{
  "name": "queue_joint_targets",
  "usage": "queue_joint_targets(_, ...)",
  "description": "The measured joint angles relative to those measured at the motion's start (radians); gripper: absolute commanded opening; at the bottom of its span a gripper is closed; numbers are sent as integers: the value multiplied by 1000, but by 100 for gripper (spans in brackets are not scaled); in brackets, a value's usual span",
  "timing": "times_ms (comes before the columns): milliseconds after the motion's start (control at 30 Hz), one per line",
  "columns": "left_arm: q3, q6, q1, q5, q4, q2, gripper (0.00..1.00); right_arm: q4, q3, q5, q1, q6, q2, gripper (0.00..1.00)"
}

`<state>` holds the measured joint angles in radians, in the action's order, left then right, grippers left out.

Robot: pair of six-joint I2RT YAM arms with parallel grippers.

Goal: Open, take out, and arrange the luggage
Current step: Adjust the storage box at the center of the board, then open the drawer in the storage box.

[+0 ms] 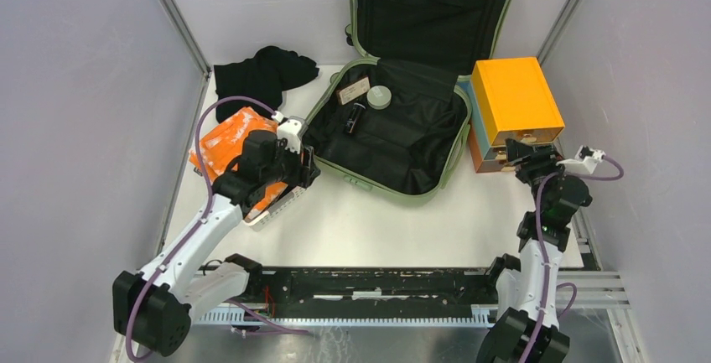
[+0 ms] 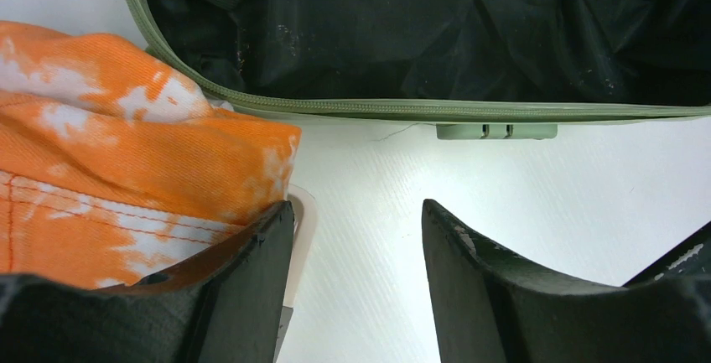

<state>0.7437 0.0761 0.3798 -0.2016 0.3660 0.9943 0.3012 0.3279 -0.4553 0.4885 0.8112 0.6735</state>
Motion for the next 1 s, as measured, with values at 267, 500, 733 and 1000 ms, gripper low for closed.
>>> queue_joint_targets(267,0,0,2,5,0,-27,64,298,-196,-5,58,288,7,64)
queue_joint_targets(500,0,0,5,10,0,-35,64,401,-196,32,85,363,37,65)
queue_joint_targets(733,0,0,9,16,0,-36,64,397,-195,58,101,401,72,65)
queue_joint_targets(1000,0,0,9,17,0,-36,64,439,-195,64,101,454,169,63)
